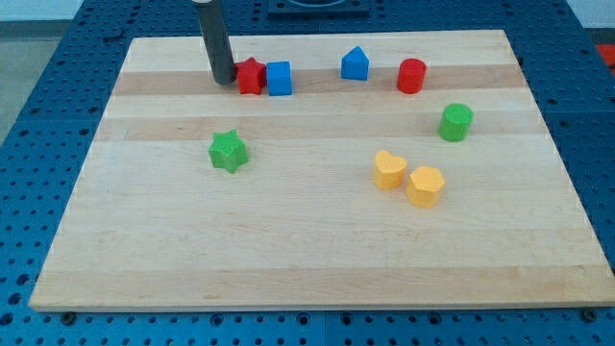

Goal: Push blue triangle down a bit

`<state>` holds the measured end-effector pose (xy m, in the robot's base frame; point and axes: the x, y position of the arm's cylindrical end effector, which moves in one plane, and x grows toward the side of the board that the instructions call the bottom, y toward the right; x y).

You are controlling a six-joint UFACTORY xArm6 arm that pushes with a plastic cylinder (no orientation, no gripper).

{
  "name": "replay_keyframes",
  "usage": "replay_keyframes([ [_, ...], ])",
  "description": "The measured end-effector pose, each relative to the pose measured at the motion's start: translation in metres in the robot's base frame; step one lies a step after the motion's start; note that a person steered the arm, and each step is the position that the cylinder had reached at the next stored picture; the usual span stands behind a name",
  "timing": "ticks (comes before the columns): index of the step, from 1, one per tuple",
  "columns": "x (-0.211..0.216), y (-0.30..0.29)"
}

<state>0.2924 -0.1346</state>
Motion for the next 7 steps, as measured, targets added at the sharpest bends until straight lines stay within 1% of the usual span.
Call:
replay_keyframes([
  [1,0.006,0.018],
  [2,0.006,0.021],
  [3,-0.003,0.004],
  [4,-0.045,-0.013],
  [5,-0.065,0.029],
  [7,-0.076,0.147],
])
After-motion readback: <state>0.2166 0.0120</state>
